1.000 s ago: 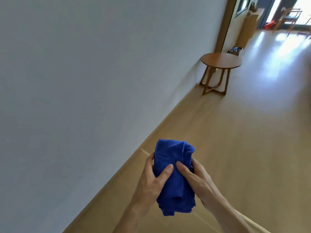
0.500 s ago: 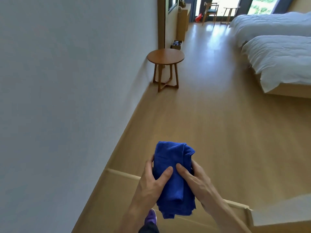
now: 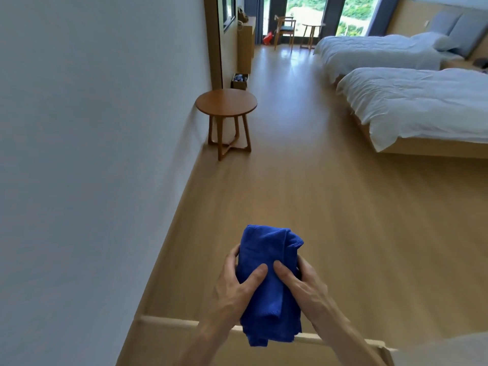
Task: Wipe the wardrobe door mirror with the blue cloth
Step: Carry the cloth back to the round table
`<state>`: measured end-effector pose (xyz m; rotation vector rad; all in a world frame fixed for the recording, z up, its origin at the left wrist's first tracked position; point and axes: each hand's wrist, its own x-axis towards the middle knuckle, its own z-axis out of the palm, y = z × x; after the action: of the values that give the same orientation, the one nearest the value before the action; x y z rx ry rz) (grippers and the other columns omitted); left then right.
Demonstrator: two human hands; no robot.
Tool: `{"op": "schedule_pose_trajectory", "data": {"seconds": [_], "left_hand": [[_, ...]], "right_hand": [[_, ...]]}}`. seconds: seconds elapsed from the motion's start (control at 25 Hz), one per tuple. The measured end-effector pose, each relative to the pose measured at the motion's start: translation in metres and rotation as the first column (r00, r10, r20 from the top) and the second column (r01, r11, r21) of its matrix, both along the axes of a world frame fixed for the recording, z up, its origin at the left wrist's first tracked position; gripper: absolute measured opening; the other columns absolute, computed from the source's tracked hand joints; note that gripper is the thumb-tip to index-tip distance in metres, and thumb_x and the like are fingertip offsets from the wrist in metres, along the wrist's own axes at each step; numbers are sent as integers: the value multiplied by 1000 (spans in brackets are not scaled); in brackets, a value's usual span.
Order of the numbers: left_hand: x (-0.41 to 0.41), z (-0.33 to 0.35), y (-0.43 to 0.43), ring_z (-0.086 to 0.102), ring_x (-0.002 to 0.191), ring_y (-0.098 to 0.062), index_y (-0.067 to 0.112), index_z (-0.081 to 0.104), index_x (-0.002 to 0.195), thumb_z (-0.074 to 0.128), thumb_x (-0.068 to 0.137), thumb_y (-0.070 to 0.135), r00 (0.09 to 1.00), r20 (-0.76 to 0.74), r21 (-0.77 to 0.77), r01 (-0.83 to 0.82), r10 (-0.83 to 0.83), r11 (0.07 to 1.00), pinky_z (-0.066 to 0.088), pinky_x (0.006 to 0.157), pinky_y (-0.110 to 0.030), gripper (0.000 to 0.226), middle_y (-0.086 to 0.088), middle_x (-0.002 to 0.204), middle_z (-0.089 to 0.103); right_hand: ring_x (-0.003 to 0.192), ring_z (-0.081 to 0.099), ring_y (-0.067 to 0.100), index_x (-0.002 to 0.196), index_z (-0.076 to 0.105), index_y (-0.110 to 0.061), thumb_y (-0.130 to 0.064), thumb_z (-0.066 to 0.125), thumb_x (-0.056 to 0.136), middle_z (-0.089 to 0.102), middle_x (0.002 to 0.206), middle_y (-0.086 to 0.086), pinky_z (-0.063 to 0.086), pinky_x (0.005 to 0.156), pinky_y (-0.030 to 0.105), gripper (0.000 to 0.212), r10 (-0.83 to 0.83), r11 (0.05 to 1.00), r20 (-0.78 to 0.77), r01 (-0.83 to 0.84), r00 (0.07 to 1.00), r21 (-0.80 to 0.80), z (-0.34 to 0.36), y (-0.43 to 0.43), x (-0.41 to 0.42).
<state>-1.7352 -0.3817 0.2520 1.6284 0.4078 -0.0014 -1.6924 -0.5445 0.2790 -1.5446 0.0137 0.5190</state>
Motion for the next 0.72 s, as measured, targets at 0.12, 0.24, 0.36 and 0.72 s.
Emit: {"op": "schedule_pose_trajectory", "data": {"seconds": [0.12,0.24,0.36,0.72], "left_hand": [[39,8,12,68,95,7,48,45,131,72,59,72,999,23,-15,25,-25,1000,56,74,-16,80,17,118,67],[76,10,16,68,95,5,48,43,130,70,56,74,999,7,0,38,-38,999,57,73,-16,83,15,118,66],[117,7,14,70,100,-3,47,43,133,73,58,71,999,-20,-24,44,-45,999,60,80,-23,83,12,120,67],[273,8,-19,66,95,10,52,45,126,72,62,67,999,-40,6,-20,21,1000,56,75,-15,72,19,117,66]], "right_hand": [[93,74,15,117,64,-22,-33,67,93,77,104,-3,59,73,26,26,-25,1000,12,25,1000,17,3,10,34],[94,74,16,118,63,-21,-32,68,93,76,105,-1,60,75,29,27,-45,999,5,45,999,27,-1,15,69],[93,74,15,117,64,-20,-31,68,93,77,103,-2,59,74,27,27,-46,999,7,46,999,12,-8,13,113],[97,74,18,118,64,-21,-31,65,96,76,107,-1,60,77,29,24,31,998,-25,-30,999,54,-10,-16,277]]}}
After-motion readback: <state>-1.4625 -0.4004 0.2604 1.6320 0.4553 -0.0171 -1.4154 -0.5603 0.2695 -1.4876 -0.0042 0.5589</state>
